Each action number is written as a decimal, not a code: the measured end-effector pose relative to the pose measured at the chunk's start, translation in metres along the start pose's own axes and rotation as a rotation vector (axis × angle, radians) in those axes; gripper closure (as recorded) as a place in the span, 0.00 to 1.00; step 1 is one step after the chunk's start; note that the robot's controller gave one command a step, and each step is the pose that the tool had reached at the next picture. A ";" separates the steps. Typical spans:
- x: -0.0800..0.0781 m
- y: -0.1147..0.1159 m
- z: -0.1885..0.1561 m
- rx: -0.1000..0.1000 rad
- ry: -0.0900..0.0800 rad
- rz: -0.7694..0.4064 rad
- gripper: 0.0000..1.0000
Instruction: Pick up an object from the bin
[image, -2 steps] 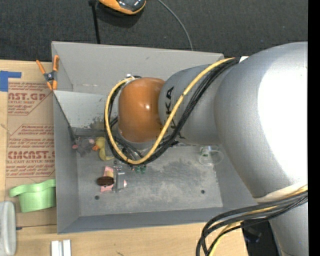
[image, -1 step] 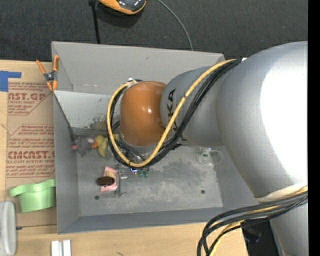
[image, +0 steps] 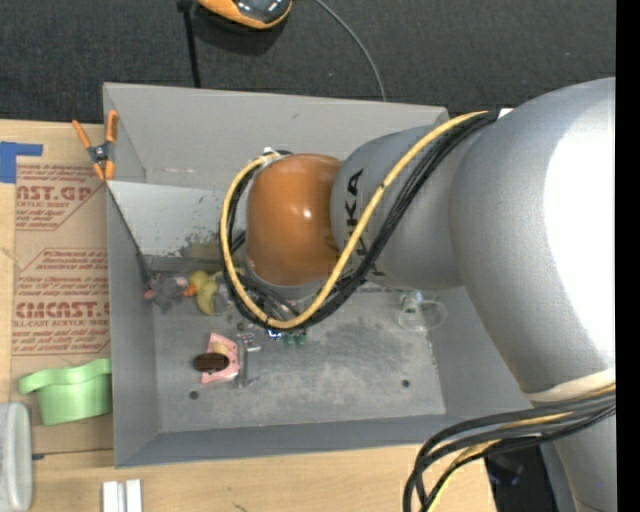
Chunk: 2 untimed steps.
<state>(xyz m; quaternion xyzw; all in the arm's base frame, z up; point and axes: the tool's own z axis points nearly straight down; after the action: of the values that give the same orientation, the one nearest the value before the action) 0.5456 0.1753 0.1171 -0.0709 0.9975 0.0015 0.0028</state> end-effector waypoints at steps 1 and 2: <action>0.014 0.004 0.048 0.000 0.010 -0.123 0.00; 0.022 0.002 0.046 -0.002 -0.004 -0.147 1.00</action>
Offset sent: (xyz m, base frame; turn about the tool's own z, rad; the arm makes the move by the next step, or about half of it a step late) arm -0.0230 -0.0030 -0.0471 -0.1464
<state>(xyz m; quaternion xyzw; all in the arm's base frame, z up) 0.5235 0.1739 0.0714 -0.1438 0.9896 0.0025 0.0047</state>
